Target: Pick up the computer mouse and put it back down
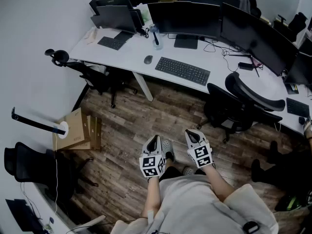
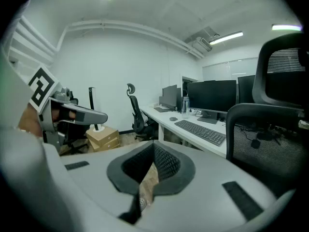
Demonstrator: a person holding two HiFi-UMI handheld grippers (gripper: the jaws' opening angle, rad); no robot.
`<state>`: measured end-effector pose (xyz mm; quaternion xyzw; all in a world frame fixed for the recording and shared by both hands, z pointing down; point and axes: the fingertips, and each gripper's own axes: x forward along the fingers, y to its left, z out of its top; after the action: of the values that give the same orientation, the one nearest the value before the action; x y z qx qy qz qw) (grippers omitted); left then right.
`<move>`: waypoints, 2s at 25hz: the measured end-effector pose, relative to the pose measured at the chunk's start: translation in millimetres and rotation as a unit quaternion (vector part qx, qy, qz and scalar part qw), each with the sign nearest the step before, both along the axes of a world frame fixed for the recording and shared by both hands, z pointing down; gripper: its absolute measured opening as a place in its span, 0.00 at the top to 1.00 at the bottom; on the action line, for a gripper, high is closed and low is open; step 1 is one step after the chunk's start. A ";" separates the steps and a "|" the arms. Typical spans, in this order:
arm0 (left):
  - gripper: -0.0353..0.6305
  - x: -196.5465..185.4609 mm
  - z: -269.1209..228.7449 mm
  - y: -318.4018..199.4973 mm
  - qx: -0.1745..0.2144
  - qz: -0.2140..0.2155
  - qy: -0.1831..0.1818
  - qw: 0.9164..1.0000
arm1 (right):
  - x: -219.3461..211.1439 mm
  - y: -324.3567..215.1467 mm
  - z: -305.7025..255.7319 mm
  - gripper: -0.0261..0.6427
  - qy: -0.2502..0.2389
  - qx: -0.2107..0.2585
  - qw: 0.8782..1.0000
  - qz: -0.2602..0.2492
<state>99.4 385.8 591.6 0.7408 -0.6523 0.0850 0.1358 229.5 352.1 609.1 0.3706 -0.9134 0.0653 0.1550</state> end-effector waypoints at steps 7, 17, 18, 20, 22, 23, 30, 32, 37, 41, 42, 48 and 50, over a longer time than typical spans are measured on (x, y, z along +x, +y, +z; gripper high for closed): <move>0.91 0.3 -13.6 -1.7 0.010 0.008 -0.005 1.000 | 1.5 -3.4 -1.8 0.96 -0.001 0.002 1.000 0.005; 0.91 -21.0 -6.5 9.0 -0.017 -0.009 -0.038 0.999 | -10.4 -6.6 -10.4 0.95 -0.044 0.005 0.999 0.014; 0.90 -24.4 -5.1 9.9 -0.018 -0.014 -0.039 0.999 | -9.9 -6.6 -10.7 0.95 -0.049 0.006 0.999 0.015; 0.86 -29.0 -2.8 10.3 -0.019 -0.019 -0.035 0.999 | -8.6 -5.3 -8.0 0.95 -0.054 0.001 0.998 0.016; 0.77 -31.9 -1.8 7.8 -0.020 -0.019 -0.036 0.999 | -7.9 -4.9 -4.0 0.84 -0.055 -0.006 0.998 0.017; 0.76 -33.3 -2.2 4.8 -0.020 -0.018 -0.036 0.999 | -7.3 -6.6 -3.2 0.84 -0.055 -0.008 0.998 0.019; 0.70 -40.7 -5.2 -39.0 -0.024 -0.016 -0.026 0.999 | -10.0 -42.8 -4.2 0.67 -0.078 -0.030 0.996 0.023; 0.69 -45.6 -12.3 -56.1 -0.018 -0.013 -0.027 0.999 | -18.8 -53.7 -5.6 0.64 -0.085 -0.033 0.996 0.016; 0.69 -62.7 -20.3 -99.4 -0.009 -0.011 -0.019 1.000 | -45.6 -89.3 -19.8 0.50 -0.081 0.005 0.997 -0.004; 0.69 -86.4 -28.3 -133.1 -0.002 -0.006 -0.011 1.000 | -73.9 -118.0 -33.6 0.44 -0.111 0.006 0.994 -0.010; 0.69 -92.6 -30.5 -142.6 0.000 -0.004 -0.011 1.000 | -81.1 -125.8 -36.8 0.44 -0.115 0.007 0.993 -0.012; 0.68 -113.8 -38.1 -203.9 0.001 0.038 0.005 0.999 | -113.2 -183.8 -63.4 0.43 -0.158 0.030 0.987 -0.013; 0.64 -120.6 -37.3 -221.4 -0.004 0.055 0.017 0.998 | -125.0 -199.4 -72.9 0.39 -0.177 0.042 0.983 -0.010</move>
<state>-21.3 164.4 554.3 0.7764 -0.6078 0.0821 0.1448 104.5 152.7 536.1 0.3501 -0.9321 0.0895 -0.0247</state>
